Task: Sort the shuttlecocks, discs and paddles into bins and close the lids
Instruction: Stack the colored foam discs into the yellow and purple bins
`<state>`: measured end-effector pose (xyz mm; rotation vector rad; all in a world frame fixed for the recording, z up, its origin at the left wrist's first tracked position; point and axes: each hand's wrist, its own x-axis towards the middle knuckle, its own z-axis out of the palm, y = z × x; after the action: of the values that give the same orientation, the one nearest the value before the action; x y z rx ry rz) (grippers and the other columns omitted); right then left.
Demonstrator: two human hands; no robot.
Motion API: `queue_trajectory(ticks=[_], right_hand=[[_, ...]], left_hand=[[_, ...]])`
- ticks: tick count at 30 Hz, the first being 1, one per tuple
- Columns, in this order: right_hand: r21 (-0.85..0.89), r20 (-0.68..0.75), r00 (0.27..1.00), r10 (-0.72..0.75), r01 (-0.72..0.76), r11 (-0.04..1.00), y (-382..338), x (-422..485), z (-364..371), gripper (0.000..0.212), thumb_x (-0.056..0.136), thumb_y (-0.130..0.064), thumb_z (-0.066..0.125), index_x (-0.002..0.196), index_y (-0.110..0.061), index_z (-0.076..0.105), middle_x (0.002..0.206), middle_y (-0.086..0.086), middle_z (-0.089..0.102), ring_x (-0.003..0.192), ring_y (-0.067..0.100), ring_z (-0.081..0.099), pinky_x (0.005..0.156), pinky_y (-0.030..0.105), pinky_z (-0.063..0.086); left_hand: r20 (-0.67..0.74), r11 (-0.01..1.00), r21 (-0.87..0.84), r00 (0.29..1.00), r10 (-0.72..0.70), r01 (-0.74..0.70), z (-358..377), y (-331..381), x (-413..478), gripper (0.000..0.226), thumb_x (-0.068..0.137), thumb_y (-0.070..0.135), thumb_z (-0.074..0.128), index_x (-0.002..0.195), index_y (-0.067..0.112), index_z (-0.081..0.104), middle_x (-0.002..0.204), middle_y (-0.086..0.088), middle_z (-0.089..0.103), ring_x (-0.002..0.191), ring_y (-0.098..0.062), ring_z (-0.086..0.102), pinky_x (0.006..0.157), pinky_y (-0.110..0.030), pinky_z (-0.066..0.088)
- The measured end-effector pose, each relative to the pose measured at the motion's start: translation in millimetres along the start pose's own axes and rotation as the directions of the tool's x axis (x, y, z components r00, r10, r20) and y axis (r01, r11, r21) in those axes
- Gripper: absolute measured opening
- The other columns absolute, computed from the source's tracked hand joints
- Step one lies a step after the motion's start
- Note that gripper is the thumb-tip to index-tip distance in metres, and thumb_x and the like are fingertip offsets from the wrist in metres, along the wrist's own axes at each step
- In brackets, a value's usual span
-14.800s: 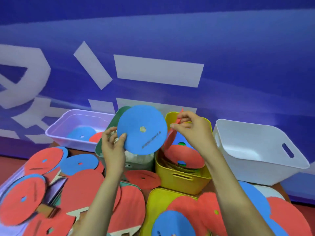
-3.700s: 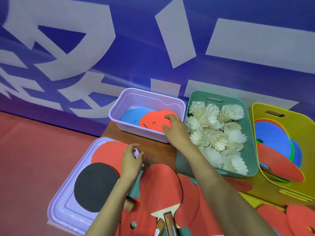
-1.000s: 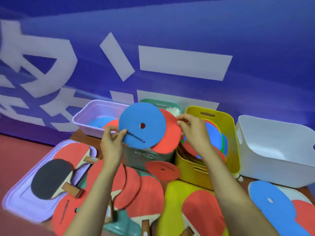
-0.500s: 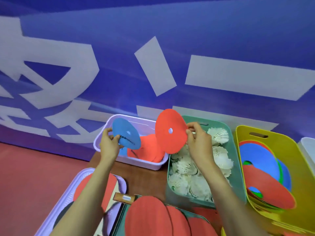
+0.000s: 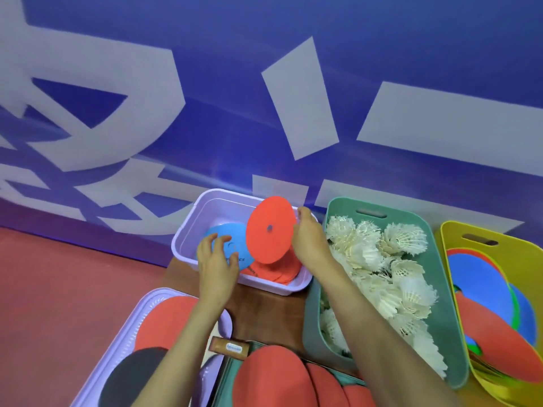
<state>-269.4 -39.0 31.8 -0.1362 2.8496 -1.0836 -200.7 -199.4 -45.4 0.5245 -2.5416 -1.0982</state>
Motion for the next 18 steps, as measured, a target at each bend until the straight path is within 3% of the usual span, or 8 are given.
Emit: queue_trajectory(ticks=[3, 6, 10, 18], right_hand=[[-0.154, 0.043, 0.999, -0.004, 0.011, 0.988, 3.2, -3.0, 4.9, 0.057, 0.088, 0.009, 0.034, 0.143, -0.002, 0.024, 0.144, 0.018, 0.032, 0.132, 0.034, 0.031, 0.105, 0.038, 0.028], [-0.201, 0.062, 0.994, -0.093, 0.104, 0.974, 13.6, -17.5, -1.4, 0.052, 0.09, 0.004, 0.04, 0.14, -0.006, 0.034, 0.142, 0.015, 0.036, 0.131, 0.029, 0.033, 0.104, 0.031, 0.026], [-0.072, 0.072, 0.98, -0.187, 0.192, 0.979, 27.4, -48.3, -26.0, 0.039, 0.093, -0.009, 0.049, 0.133, -0.009, 0.047, 0.135, 0.01, 0.046, 0.124, 0.025, 0.043, 0.102, 0.028, 0.03], [-0.037, -0.081, 0.927, -0.367, 0.366, 0.93, 89.5, -131.3, -93.9, 0.026, 0.093, -0.011, 0.051, 0.118, -0.01, 0.06, 0.119, 0.005, 0.058, 0.113, 0.02, 0.049, 0.097, 0.023, 0.032]], left_hand=[[0.014, 0.999, 0.017, 0.999, 0.04, -0.041, 3.9, 4.2, -10.5, 0.033, 0.08, -0.003, 0.063, 0.112, 0.001, 0.06, 0.124, -0.022, 0.048, 0.123, -0.038, 0.039, 0.105, -0.038, 0.025], [0.038, 0.996, 0.032, 0.996, 0.086, -0.087, 7.9, 10.7, -22.4, 0.031, 0.077, -0.003, 0.065, 0.108, 0.003, 0.062, 0.12, -0.019, 0.053, 0.121, -0.036, 0.043, 0.101, -0.032, 0.025], [0.068, 0.992, 0.013, 0.99, 0.125, -0.126, 13.3, 29.9, -45.0, 0.027, 0.078, 0.003, 0.062, 0.105, 0.007, 0.063, 0.113, -0.014, 0.059, 0.115, -0.034, 0.049, 0.098, -0.03, 0.028], [0.036, 0.956, -0.018, 0.956, 0.293, -0.292, 30.7, 113.7, -124.1, 0.03, 0.079, 0.018, 0.049, 0.104, 0.011, 0.064, 0.109, -0.008, 0.059, 0.106, -0.029, 0.052, 0.094, -0.027, 0.031]])
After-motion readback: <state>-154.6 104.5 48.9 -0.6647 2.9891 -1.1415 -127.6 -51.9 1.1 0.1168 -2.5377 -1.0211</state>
